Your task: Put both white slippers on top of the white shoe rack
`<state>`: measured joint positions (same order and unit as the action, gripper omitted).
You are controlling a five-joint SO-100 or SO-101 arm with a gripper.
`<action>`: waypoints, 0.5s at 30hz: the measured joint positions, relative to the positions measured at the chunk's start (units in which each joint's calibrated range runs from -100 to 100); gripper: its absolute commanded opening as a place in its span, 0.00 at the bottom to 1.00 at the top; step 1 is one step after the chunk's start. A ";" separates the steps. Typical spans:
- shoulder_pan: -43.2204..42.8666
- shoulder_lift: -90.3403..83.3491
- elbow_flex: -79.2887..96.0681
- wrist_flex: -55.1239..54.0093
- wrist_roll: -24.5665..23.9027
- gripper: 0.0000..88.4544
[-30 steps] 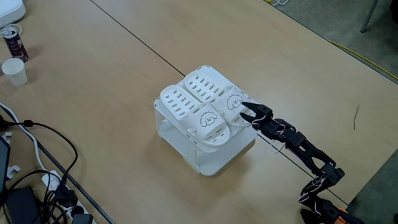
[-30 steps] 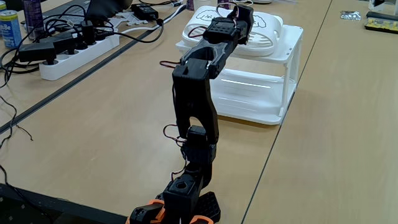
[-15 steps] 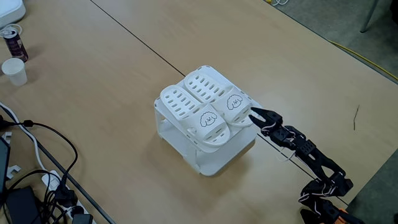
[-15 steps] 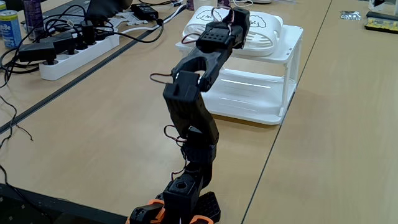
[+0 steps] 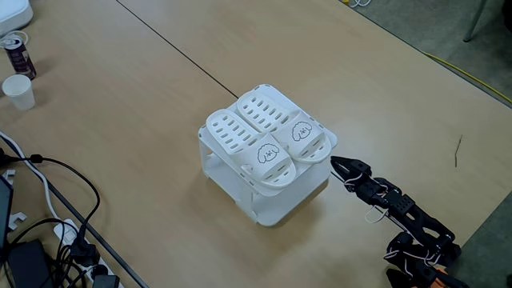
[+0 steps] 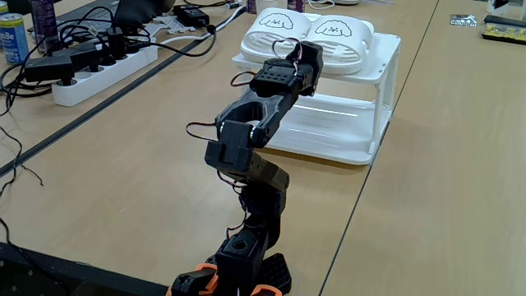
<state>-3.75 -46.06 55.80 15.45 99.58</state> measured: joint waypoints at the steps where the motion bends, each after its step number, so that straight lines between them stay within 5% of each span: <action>1: 0.00 0.00 0.09 0.00 0.00 0.01; 15: -0.07 6.43 -0.99 0.00 0.00 0.01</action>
<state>-3.82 -39.63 54.81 15.45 99.58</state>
